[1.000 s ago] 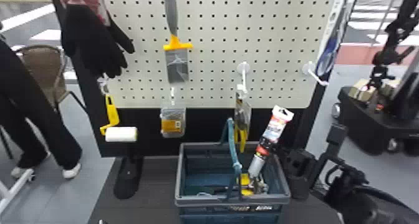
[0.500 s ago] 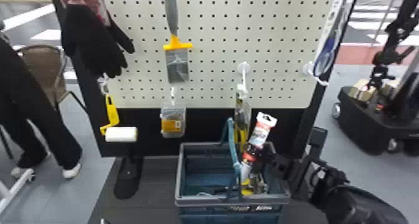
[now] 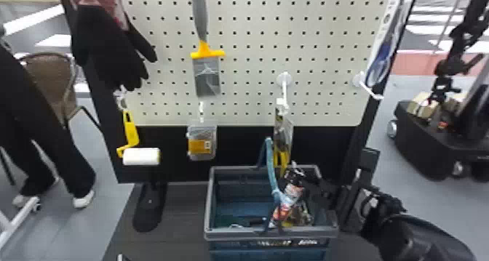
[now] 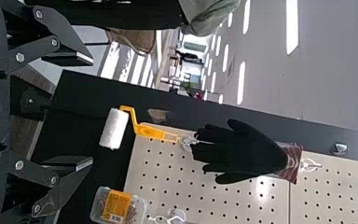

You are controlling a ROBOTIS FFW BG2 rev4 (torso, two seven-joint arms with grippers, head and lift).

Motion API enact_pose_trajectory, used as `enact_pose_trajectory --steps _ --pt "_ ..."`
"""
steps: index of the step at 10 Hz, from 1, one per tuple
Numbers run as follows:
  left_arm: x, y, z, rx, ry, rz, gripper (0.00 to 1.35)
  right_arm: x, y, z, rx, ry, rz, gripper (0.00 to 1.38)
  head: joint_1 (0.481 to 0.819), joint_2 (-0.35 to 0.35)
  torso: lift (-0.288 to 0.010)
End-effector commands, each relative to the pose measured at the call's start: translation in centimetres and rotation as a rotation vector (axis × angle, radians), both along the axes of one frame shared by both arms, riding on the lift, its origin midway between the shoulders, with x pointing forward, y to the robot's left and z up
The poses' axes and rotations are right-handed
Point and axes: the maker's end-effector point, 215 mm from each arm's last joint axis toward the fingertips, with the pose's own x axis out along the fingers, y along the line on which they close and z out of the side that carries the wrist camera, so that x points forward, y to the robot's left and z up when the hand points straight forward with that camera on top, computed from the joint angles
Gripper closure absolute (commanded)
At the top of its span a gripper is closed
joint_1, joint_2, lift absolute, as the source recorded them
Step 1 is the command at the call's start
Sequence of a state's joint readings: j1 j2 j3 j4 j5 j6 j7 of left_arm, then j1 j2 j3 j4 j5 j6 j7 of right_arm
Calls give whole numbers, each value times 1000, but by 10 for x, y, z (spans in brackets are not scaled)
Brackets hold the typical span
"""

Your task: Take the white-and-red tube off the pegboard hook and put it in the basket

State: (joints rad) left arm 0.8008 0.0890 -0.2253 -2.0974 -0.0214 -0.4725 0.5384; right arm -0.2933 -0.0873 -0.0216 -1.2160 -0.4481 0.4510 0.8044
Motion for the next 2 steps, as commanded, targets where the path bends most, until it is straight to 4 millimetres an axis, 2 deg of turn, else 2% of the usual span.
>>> enact_pose_trajectory --steps 1,2 --pt "0 0 0 0 1 0 510 1 -1 2 0 -4 0 280 549 0 -100" --pt "0 0 0 0 1 0 510 1 -1 3 0 -5 -2 275 549 0 -100"
